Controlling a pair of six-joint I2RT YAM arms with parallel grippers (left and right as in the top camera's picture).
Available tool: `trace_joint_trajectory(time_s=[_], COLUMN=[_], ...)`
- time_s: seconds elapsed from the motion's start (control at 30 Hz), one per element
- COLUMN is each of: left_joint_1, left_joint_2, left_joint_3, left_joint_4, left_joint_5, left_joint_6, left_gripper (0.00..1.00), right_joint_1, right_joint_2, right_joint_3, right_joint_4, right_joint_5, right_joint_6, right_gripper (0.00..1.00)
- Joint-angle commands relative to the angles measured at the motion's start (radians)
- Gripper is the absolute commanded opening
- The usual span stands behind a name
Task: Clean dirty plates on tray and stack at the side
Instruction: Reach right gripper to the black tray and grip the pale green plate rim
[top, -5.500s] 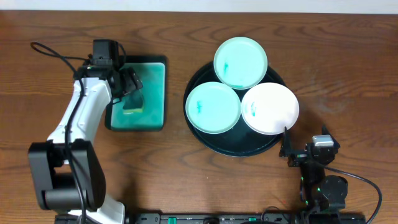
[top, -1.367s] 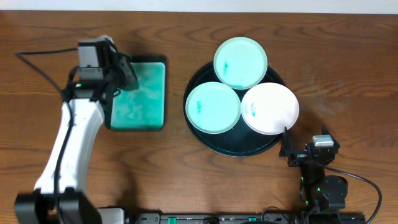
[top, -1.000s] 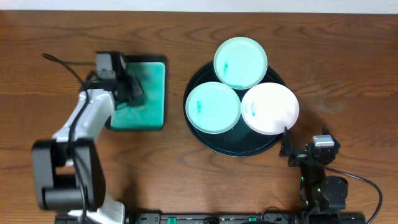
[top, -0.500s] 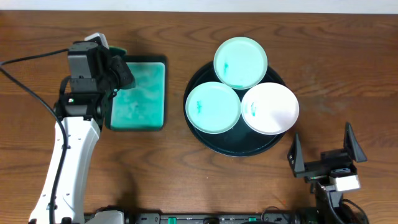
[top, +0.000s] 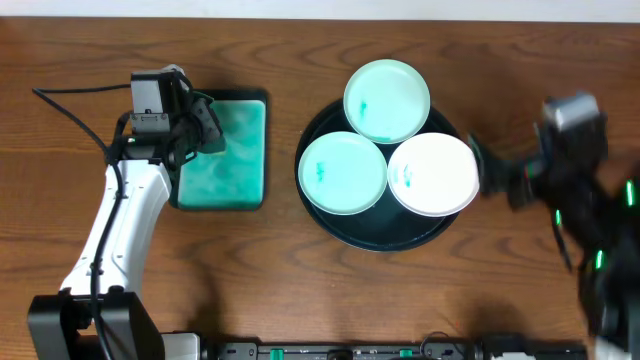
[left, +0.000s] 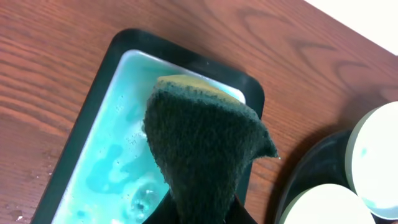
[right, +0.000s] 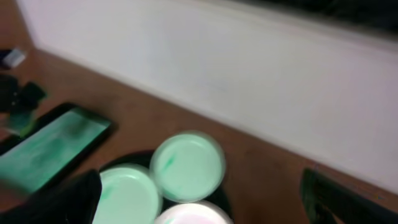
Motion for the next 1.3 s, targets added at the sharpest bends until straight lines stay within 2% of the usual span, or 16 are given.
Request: trace_joint_trajectory(time_s=[0.0, 0.07, 0.13, 0.17, 0.27, 0.4, 0.5, 0.6, 0.7, 0.87, 1.27], left_joint_1=[0.003, 0.003, 0.003, 0.003, 0.003, 0.003, 0.003, 0.003, 0.003, 0.003, 0.003], left_joint_2=[-0.011, -0.011, -0.011, -0.011, -0.011, -0.011, -0.011, -0.011, -0.011, -0.011, -0.011], left_joint_3=[0.001, 0.001, 0.001, 0.001, 0.001, 0.001, 0.001, 0.001, 0.001, 0.001, 0.001], left_joint_4=[-0.002, -0.005, -0.008, -0.007, -0.006, -0.007, -0.006, -0.007, -0.007, -0.007, -0.014], left_joint_5=[0.002, 0.002, 0.002, 0.002, 0.002, 0.002, 0.002, 0.002, 0.002, 0.002, 0.002], left_joint_6=[0.002, 0.002, 0.002, 0.002, 0.002, 0.002, 0.002, 0.002, 0.002, 0.002, 0.003], left_gripper=[0.07, 0.07, 0.07, 0.07, 0.07, 0.07, 0.07, 0.07, 0.07, 0.07, 0.07], right_joint_1=[0.010, 0.010, 0.012, 0.016, 0.058, 0.145, 0.209, 0.238, 0.253, 0.273, 0.285], right_joint_2=[0.192, 0.278, 0.368, 0.401, 0.517, 0.656, 0.770, 0.849, 0.917, 0.993, 1.118], right_joint_3=[0.137, 0.161, 0.161, 0.161, 0.161, 0.161, 0.161, 0.161, 0.161, 0.161, 0.161], right_joint_4=[-0.081, -0.063, -0.005, 0.003, -0.037, -0.095, -0.087, -0.060, -0.032, -0.032, 0.011], right_joint_5=[-0.291, -0.386, -0.392, -0.360, -0.159, 0.073, 0.117, 0.139, 0.140, 0.140, 0.138], right_joint_6=[-0.002, 0.007, 0.107, 0.158, 0.249, 0.271, 0.270, 0.267, 0.246, 0.175, 0.123], right_gripper=[0.99, 0.99, 0.99, 0.99, 0.85, 0.82, 0.61, 0.44, 0.35, 0.42, 0.39])
